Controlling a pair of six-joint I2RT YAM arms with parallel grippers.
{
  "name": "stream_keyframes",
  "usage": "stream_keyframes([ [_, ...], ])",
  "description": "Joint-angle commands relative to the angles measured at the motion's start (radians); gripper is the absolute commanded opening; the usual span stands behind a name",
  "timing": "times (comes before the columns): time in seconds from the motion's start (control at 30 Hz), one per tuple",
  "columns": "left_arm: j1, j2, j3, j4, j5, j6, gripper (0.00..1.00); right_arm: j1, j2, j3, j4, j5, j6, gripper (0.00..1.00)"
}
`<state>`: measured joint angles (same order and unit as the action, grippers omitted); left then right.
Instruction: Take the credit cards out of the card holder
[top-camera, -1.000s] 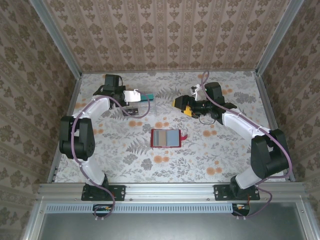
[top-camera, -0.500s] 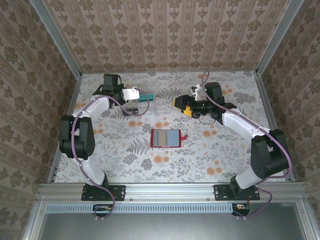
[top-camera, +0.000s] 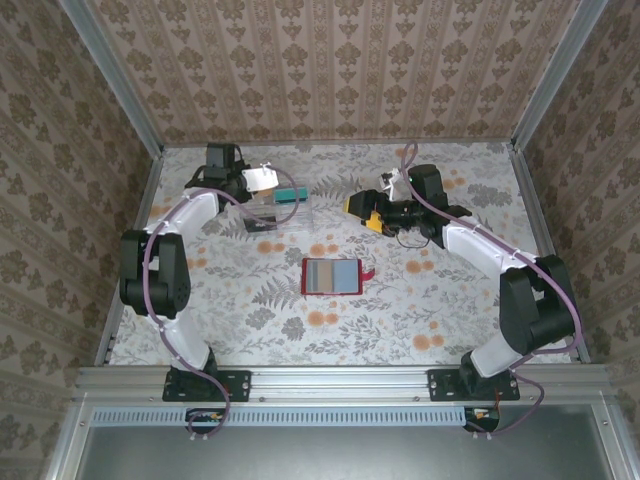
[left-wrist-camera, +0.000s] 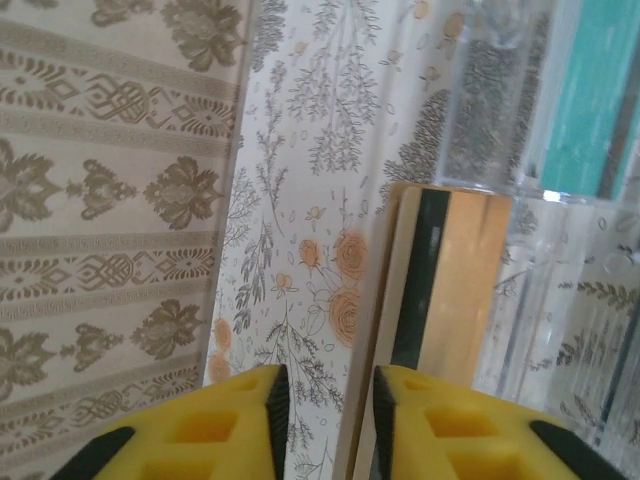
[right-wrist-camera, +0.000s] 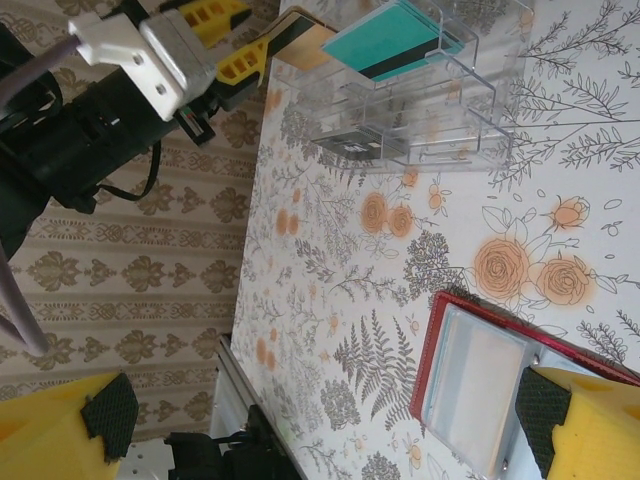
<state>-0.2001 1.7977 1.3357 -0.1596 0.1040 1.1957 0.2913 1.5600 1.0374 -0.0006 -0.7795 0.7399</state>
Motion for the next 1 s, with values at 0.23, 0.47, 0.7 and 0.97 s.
stream_keyframes([
  [0.23, 0.008, -0.173, -0.026, 0.025, 0.037, -0.225, 0.55, 0.008, -0.020, 0.004, -0.040, 0.008, -0.031, 1.00],
  [0.47, 0.010, -0.348, -0.096, 0.057, -0.012, -0.545, 1.00, 0.051, -0.043, 0.008, -0.118, 0.074, -0.092, 1.00],
  [0.7, 0.045, -0.400, 0.022, -0.251, -0.103, -1.080, 1.00, 0.117, -0.058, 0.001, -0.171, 0.179, -0.132, 1.00],
  [0.97, 0.078, -0.560, -0.224, -0.230, 0.107, -1.348, 1.00, 0.214, -0.064, -0.030, -0.225, 0.338, -0.170, 1.00],
])
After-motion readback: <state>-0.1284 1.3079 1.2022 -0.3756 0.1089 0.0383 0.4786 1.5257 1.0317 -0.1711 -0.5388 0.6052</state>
